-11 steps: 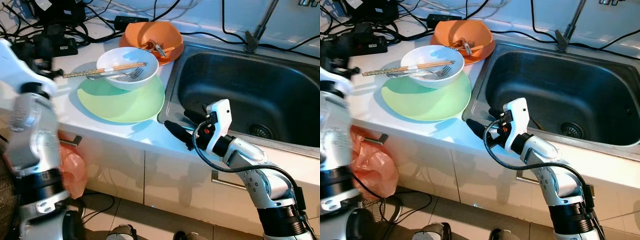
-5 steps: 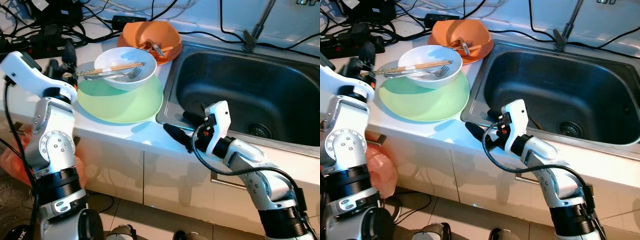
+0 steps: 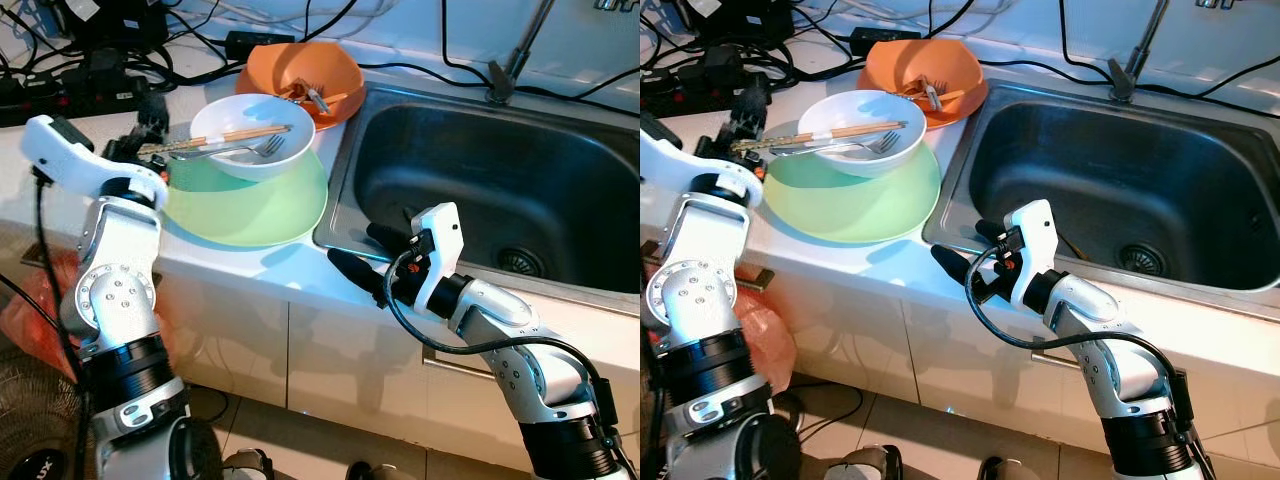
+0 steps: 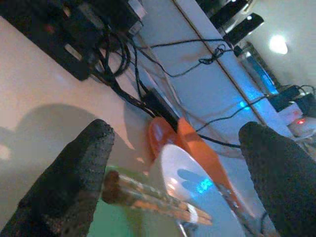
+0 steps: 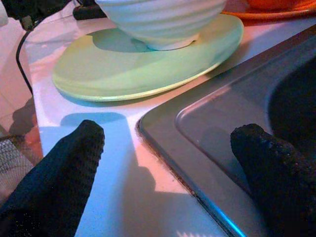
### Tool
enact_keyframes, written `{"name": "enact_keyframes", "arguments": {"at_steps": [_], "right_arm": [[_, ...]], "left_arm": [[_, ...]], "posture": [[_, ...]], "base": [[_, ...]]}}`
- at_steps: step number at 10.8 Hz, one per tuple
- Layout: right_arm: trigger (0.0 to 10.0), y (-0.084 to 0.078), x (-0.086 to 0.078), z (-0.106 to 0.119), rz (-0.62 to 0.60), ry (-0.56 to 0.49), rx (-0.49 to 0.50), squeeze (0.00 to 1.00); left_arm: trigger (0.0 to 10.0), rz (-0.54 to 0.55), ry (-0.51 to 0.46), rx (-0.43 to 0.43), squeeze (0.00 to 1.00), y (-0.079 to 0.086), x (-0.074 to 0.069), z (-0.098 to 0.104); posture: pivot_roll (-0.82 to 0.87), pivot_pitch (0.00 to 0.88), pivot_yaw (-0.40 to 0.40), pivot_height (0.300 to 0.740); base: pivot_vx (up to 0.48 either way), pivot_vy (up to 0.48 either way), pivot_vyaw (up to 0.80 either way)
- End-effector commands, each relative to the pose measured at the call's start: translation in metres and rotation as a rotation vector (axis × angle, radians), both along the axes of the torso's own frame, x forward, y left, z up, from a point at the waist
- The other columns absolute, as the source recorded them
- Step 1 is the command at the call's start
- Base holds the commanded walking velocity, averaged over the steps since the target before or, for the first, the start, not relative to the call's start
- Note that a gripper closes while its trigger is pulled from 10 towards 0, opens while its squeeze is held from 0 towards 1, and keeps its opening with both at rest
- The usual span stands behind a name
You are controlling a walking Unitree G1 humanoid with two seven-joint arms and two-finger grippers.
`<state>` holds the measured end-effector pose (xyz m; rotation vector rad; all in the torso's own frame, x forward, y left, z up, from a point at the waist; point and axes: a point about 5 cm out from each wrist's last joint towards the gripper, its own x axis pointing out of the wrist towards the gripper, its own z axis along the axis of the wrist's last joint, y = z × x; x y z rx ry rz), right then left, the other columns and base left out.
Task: Kitchen organization
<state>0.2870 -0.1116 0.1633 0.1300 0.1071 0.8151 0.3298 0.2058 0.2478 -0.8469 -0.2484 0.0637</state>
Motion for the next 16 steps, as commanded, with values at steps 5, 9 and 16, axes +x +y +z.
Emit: {"name": "enact_keyframes", "arguments": {"at_steps": [5,9,16], "right_arm": [[10.0,-0.001,-0.002,0.0,0.01,-0.002,-0.006,0.38],[10.0,0.0,-0.002,-0.001,0.012,-0.004,-0.007,0.36],[10.0,0.0,-0.003,-0.002,0.01,0.001,-0.005,0.35]], "left_arm": [[10.0,-0.101,0.023,-0.208,0.0,-0.01,0.001,-0.006],[0.0,-0.098,0.018,-0.287,0.0,-0.004,0.0,-0.008],[0.0,-0.101,0.036,-0.338,0.0,-0.005,0.001,-0.011]], "posture": [[0.11,0.121,-0.034,0.74],[0.11,0.117,-0.031,0.74],[0.11,0.124,-0.031,0.74]], "base": [[0.0,0.0,0.0],[0.0,0.0,0.0],[0.0,0.0,0.0]]}}
